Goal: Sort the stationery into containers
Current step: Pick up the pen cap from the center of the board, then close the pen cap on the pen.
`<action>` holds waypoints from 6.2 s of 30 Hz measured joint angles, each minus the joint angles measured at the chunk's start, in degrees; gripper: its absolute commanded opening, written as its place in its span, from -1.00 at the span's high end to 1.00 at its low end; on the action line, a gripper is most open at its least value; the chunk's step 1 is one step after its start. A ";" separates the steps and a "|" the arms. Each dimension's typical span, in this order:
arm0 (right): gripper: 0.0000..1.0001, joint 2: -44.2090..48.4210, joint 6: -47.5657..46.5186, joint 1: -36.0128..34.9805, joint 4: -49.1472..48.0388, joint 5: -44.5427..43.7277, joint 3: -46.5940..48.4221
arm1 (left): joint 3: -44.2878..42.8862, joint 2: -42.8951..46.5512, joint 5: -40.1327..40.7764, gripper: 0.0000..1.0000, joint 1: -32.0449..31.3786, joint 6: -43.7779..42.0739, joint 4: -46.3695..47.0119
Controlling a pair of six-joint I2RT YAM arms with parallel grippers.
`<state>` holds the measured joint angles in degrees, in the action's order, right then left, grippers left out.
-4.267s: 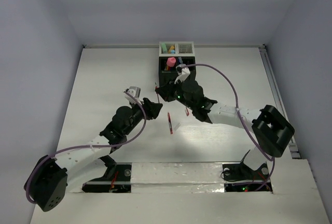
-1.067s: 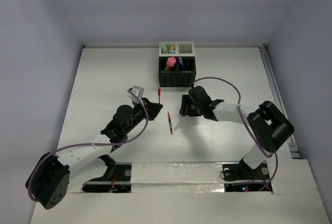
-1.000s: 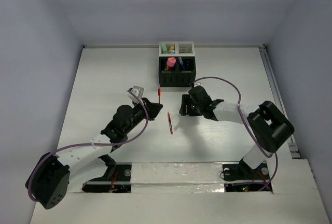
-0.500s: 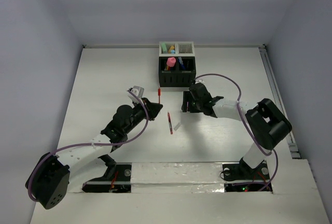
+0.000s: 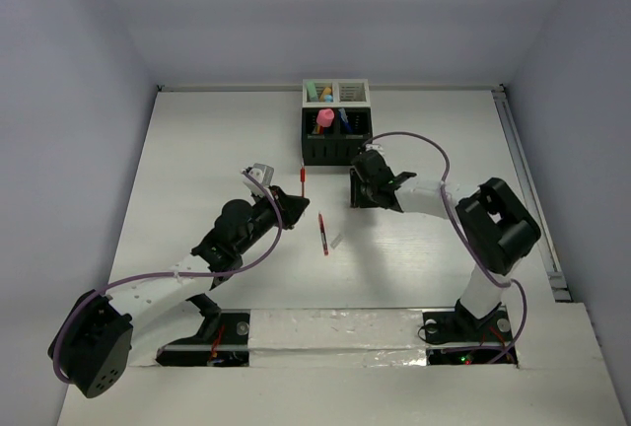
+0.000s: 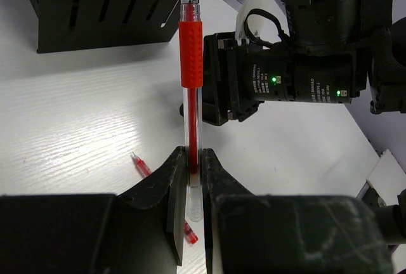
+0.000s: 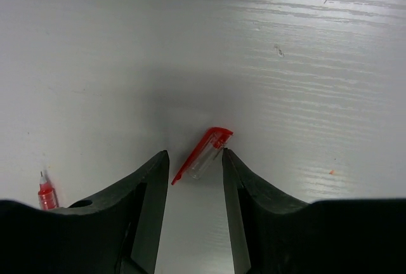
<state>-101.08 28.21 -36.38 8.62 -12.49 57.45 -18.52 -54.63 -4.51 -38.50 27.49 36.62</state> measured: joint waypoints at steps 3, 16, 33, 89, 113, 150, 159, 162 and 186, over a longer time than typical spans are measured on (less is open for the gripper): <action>0.11 -1.07 -0.66 -0.02 1.84 -0.68 1.86 | 0.00 0.00 0.00 1.00 0.00 0.00 0.00; 0.25 -5.11 -3.17 -0.28 10.56 -4.07 8.92 | 0.00 0.00 -0.02 1.00 0.00 0.00 0.00; 0.43 -9.16 -5.09 -1.70 15.04 -7.43 14.93 | 0.00 0.00 -0.02 1.00 0.00 0.00 0.00; 1.00 19.74 6.16 -9.88 -46.84 4.42 -8.63 | -0.02 -8.50 -10.05 1.00 0.00 1.60 7.72; 1.00 19.45 6.73 -9.94 -48.09 4.39 -8.63 | 0.00 -5.05 -9.01 1.00 0.00 2.36 8.15; 1.00 19.47 6.25 -9.94 -47.63 1.73 -8.63 | 0.07 -4.37 -8.98 1.00 0.00 2.64 8.20; 1.00 19.47 5.90 -9.94 -47.67 1.86 -8.63 | 0.20 -3.17 -8.57 1.00 0.00 2.69 8.20; 1.00 19.45 5.95 -9.94 -48.04 2.43 -8.70 | 0.20 -2.73 -8.26 1.00 0.00 2.69 8.13; 1.00 21.35 3.80 -12.72 -54.31 3.04 -16.24 | 0.94 -1.66 -8.83 1.00 -0.09 3.21 5.88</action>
<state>-79.72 32.01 -49.10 -45.69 -9.45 41.21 -17.58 -56.29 -13.34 -38.59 30.70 42.50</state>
